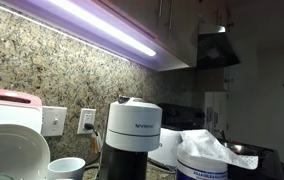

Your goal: Open the top right door of the cabinet.

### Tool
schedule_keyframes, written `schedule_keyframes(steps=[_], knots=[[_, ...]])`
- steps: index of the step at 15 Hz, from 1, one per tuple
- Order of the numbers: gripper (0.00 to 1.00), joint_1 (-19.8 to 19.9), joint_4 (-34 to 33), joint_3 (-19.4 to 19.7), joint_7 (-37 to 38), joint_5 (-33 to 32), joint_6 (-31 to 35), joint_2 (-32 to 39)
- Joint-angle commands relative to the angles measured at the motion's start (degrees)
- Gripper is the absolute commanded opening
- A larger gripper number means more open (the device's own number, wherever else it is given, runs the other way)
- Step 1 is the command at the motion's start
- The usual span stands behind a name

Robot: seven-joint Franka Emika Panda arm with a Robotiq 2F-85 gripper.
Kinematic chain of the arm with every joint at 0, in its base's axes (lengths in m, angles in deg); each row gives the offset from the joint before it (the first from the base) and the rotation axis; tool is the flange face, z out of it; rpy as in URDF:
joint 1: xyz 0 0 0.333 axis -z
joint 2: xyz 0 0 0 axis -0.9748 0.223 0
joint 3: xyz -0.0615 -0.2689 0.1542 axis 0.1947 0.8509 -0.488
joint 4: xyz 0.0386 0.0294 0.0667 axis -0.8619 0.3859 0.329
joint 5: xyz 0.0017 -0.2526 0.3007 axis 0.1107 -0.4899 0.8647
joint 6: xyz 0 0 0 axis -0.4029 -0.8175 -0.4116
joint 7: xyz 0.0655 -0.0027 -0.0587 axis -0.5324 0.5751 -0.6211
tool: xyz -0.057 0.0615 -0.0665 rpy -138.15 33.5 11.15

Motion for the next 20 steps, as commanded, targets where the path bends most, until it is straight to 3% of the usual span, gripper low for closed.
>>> schedule_keyframes(steps=[1, 4, 6, 15, 20], knots=[[1.00, 10.9, -6.7, -4.9, 2.8, -1.1, 1.8, 1.4], [1.00, 14.1, -10.2, -9.8, 1.6, -0.9, 1.6, 2.9], [1.00, 15.2, -11.7, -10.7, 1.4, -0.6, 1.3, 2.4], [1.00, 7.2, -5.6, 1.8, 1.6, -0.7, 0.7, -2.1], [1.00, 2.5, -2.2, 1.3, 0.5, -1.4, -0.4, -0.5]])
